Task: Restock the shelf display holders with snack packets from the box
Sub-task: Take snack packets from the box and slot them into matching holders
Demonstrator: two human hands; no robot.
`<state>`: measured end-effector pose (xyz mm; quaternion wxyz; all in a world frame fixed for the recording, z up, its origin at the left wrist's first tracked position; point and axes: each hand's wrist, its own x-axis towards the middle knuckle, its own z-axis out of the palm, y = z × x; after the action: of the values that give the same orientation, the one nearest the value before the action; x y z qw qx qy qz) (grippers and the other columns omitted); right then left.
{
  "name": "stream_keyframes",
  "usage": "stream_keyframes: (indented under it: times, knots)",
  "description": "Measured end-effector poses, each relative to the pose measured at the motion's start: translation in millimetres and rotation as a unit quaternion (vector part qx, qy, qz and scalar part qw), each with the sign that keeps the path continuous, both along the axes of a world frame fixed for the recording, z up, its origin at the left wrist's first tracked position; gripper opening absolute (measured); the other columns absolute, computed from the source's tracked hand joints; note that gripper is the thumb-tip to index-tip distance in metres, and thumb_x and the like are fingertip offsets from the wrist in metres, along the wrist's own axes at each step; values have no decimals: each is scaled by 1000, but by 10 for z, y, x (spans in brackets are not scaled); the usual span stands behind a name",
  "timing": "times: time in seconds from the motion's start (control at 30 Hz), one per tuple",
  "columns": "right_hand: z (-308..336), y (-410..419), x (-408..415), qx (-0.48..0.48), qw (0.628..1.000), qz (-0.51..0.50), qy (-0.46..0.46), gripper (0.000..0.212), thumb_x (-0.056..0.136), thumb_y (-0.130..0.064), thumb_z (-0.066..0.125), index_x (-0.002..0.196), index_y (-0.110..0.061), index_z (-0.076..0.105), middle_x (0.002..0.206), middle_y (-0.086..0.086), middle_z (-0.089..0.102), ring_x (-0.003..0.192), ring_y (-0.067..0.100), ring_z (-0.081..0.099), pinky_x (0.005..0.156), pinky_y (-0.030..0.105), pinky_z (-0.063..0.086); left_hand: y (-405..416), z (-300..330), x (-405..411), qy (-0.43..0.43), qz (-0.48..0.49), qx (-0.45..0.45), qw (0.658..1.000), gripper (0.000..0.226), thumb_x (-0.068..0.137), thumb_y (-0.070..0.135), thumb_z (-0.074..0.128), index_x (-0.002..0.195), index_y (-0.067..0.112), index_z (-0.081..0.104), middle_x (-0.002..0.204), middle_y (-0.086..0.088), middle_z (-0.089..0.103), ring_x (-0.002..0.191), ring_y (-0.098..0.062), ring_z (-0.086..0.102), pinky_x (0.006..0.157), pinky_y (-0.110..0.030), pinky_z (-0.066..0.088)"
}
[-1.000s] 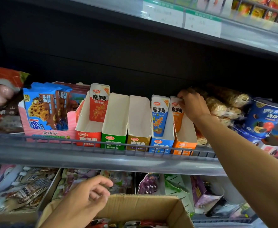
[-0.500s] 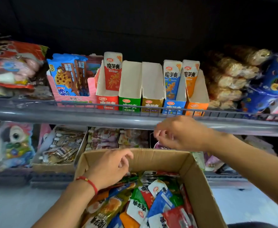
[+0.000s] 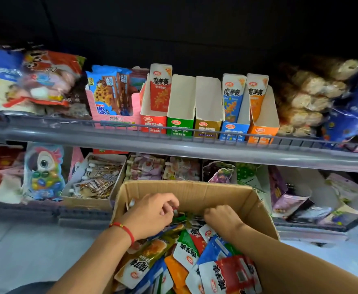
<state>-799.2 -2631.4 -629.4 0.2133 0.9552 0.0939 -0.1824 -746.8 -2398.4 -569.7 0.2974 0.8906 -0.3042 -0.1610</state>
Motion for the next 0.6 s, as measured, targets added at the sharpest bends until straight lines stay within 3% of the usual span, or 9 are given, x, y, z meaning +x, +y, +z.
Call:
stream_keyframes:
  times: [0.13,0.27,0.37,0.43,0.53,0.6]
  knots:
    - [-8,-26,-46,17,999,-29,-12,36,97,0,55,132,-5,49,131,14,61,116,33,65,89,44,53,0,11,6,9,4,-12,1000,22,96,26,58,114,38,66,96,19,67,85,1,66,78,-23,58]
    - [48,1,-107,14,1000,-4,-8,30,98,-2,57,127,-8,54,124,10,66,111,32,67,86,43,54,-29,62,4,11,15,-10,1000,22,97,27,58,115,39,65,98,19,67,87,3,66,78,-19,57]
    - [288,-13,-143,59,996,-16,-60,25,97,-7,58,121,-13,57,109,5,70,100,29,70,74,39,50,-23,120,9,17,47,-12,999,24,97,25,59,116,38,64,100,19,66,88,3,65,80,-20,57]
    - [522,-74,-164,147,981,-57,-115,13,96,-16,57,107,-19,64,94,-1,70,88,22,70,73,34,53,-19,161,29,29,97,-32,994,28,95,23,63,120,37,61,101,18,67,89,3,64,80,-21,55]
    - [808,-209,-190,379,897,-146,-172,3,88,-21,70,87,-19,67,76,-4,67,69,11,64,65,23,52,-51,230,10,82,168,-92,978,40,90,27,73,125,37,55,111,17,65,95,2,64,77,-19,51]
    - [938,-221,-255,569,780,-229,-122,8,88,-11,76,85,-11,69,67,-7,66,60,9,61,59,17,50,-107,235,-61,198,172,-176,949,52,83,27,82,128,30,56,118,10,67,104,-6,66,87,-27,55]
